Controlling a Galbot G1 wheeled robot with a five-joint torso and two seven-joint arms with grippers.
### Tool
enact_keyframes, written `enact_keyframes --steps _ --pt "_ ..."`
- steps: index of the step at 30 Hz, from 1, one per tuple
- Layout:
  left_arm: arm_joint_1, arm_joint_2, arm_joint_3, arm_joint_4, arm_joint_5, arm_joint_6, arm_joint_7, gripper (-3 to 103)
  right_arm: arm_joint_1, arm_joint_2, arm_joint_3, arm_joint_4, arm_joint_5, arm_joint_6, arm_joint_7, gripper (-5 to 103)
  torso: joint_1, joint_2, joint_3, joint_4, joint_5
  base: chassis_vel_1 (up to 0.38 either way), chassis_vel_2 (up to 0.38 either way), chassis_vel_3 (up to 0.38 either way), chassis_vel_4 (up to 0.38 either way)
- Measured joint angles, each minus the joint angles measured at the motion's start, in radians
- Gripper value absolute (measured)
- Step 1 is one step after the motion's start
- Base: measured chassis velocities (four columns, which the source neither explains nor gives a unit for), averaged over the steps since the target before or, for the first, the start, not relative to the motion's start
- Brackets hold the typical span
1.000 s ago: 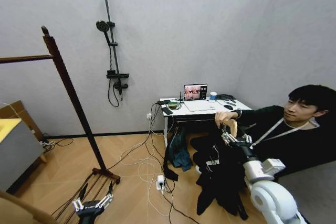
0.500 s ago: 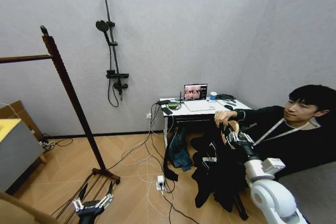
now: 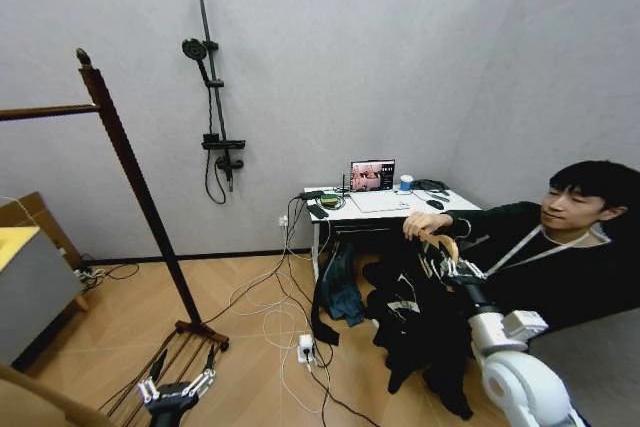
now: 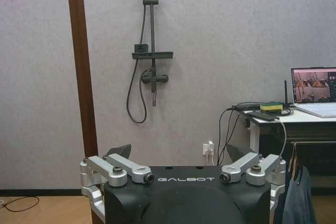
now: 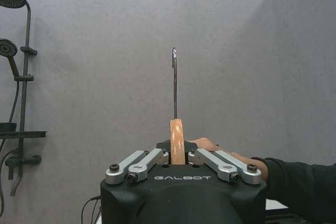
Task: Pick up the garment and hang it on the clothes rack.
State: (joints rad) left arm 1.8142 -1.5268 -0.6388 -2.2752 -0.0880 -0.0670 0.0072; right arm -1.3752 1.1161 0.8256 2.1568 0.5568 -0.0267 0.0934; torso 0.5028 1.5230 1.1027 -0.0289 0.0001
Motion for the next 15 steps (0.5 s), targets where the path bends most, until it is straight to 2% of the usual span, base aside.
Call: enact_keyframes --steps 15 --pt "0.000 0.000 0.000 0.000 0.000 0.000 0.000 100 0.014 -0.024 -0.017 0.004 0.011 -0.001 -0.007 10 0.000 0.000 0.000 0.0003 0.0001 0.009 0.010 0.012 0.009"
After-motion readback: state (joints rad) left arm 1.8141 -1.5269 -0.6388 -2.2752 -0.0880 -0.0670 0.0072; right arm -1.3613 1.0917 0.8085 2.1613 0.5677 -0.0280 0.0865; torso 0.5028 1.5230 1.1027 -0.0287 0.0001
